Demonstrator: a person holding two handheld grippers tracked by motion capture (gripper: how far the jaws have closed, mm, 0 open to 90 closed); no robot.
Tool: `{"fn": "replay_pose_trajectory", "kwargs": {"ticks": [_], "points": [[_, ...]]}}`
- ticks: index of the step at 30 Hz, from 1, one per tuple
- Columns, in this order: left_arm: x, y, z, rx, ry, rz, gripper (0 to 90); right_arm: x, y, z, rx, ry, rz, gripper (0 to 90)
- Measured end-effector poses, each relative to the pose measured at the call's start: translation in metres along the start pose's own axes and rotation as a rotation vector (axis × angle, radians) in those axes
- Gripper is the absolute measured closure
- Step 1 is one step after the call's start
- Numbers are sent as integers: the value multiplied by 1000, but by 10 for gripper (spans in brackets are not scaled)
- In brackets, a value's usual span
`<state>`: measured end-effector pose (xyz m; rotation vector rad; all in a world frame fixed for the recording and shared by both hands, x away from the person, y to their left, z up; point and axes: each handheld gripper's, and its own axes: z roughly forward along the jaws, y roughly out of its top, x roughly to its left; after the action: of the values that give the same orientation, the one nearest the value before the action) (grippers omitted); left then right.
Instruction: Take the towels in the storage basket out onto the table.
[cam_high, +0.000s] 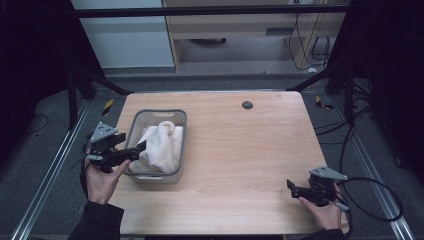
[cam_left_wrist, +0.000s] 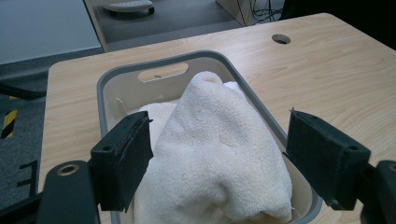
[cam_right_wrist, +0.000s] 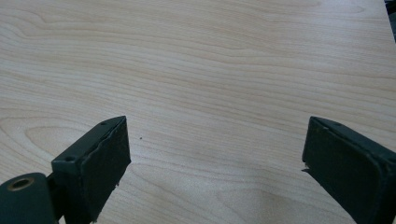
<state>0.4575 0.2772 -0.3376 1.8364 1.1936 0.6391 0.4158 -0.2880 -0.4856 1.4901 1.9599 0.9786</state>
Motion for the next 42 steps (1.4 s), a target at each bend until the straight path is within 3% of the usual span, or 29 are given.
{"fn": "replay_pose_trajectory", "kwargs": {"ticks": [14, 29, 42], "points": [[-12, 10, 23, 65, -22, 31, 220, 1, 0, 2, 19, 8, 2, 75], [-24, 6, 50, 163, -34, 75, 215, 1, 0, 3, 34, 16, -7, 74], [-36, 3, 66, 202, -41, 103, 200, 1, 0, 3, 42, 19, -9, 69]]}}
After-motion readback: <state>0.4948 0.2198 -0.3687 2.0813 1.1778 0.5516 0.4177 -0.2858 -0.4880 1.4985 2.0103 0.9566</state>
